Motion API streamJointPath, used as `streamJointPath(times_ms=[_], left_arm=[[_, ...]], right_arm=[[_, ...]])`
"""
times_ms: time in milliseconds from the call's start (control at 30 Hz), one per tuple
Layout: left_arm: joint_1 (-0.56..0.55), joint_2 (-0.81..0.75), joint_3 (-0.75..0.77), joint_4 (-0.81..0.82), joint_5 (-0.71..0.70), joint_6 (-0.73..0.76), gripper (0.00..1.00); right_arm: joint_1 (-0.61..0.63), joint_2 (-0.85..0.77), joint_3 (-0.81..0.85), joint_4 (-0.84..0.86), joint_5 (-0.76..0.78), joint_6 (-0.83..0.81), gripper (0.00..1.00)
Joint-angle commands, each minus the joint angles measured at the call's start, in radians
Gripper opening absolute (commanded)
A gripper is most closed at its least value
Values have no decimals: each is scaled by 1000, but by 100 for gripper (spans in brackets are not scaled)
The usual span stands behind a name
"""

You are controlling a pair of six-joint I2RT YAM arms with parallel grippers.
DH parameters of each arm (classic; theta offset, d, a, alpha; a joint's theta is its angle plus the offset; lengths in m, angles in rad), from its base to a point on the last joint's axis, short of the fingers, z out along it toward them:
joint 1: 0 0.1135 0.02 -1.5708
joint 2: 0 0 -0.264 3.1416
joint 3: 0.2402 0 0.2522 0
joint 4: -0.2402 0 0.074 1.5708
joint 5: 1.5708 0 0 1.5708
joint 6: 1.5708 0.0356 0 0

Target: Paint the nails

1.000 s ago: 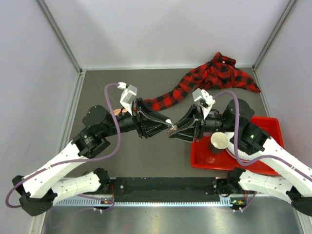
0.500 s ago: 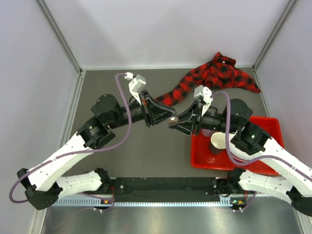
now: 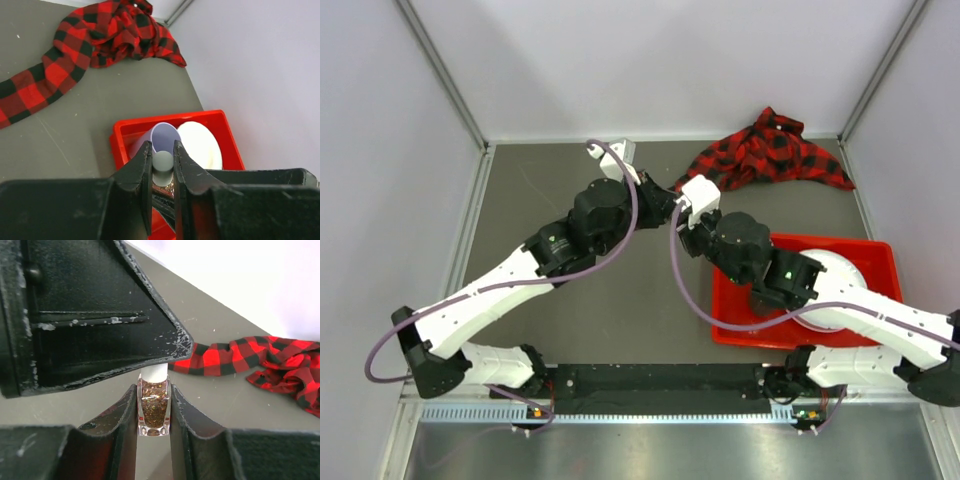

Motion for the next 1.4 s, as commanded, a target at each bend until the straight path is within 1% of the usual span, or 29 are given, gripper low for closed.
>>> streamJointPath(times_ms=[0, 33, 100, 133, 200, 233, 267, 333, 367, 400, 433, 467, 500, 533, 567, 600, 633, 667, 700, 767, 867, 967, 1033, 1233, 1333, 1367], left_arm=[[8, 2, 48, 55, -45, -3, 0], [16, -22, 36, 73, -22, 4, 1], [30, -53, -5, 119, 61, 21, 17], [46, -86, -18, 129, 92, 23, 37], [74, -119, -56, 149, 150, 12, 52], [111, -154, -71, 167, 246, 9, 63], [129, -173, -90, 185, 289, -2, 66], [183, -212, -134, 248, 470, -19, 72], [197, -220, -145, 247, 525, -34, 77], [209, -226, -156, 280, 567, -40, 89], [226, -237, -157, 284, 596, -45, 92], [231, -242, -162, 285, 660, -49, 94], [237, -248, -176, 293, 691, -51, 93], [244, -255, -188, 311, 740, -54, 92], [248, -262, -203, 384, 823, -68, 90], [248, -268, -241, 426, 869, -83, 86], [249, -277, -261, 480, 908, -98, 84], [249, -280, -281, 573, 938, -133, 83], [249, -292, -315, 613, 980, -149, 81], [249, -305, -343, 658, 992, -163, 80], [249, -317, -354, 664, 1003, -161, 71], [249, -311, -372, 712, 1035, -196, 67], [248, -297, -384, 779, 1073, -238, 66], [248, -279, -394, 833, 1095, -266, 65], [248, -269, -377, 818, 1089, -256, 55], [248, -260, -365, 812, 1087, -250, 49]], right_arm=[[-83, -58, 26, 41, -174, 33, 0], [-149, -72, 15, 47, -300, 54, 0], [-191, -95, -5, 49, -428, 68, 0], [-197, -117, -11, 50, -529, 62, 0], [-209, -126, 3, 22, -657, 33, 0], [-209, -126, 15, -1, -739, 30, 0], [-209, -126, 24, -27, -775, 29, 0], [-209, -132, 38, -37, -833, 48, 0], [-211, -144, 38, -37, -852, 58, 0], [-211, -150, 38, -38, -872, 68, 0], [-211, -157, 40, -37, -896, 100, 0], [-212, -166, 43, -35, -913, 116, 0], [-220, -169, 44, -35, -938, 146, 0], [-226, -166, 50, -38, -1003, 160, 0], [-228, -166, 58, -38, -1030, 179, 0], [-229, -169, 58, -28, -1047, 211, 0], [-229, -170, 57, -20, -1080, 228, 0], [-228, -175, 54, -11, -1091, 242, 0], [-229, -183, 47, -3, -1099, 271, 0], [-229, -190, 38, 21, -1124, 304, 0], [-231, -201, 26, 52, -1127, 338, 0], [-241, -204, 23, 75, -1121, 372, 0], [-243, -195, 24, 87, -1119, 403, 0], [-254, -174, 34, 130, -1139, 440, 0], [-258, -166, 35, 150, -1154, 450, 0], [-260, -161, 37, 152, -1159, 450, 0]])
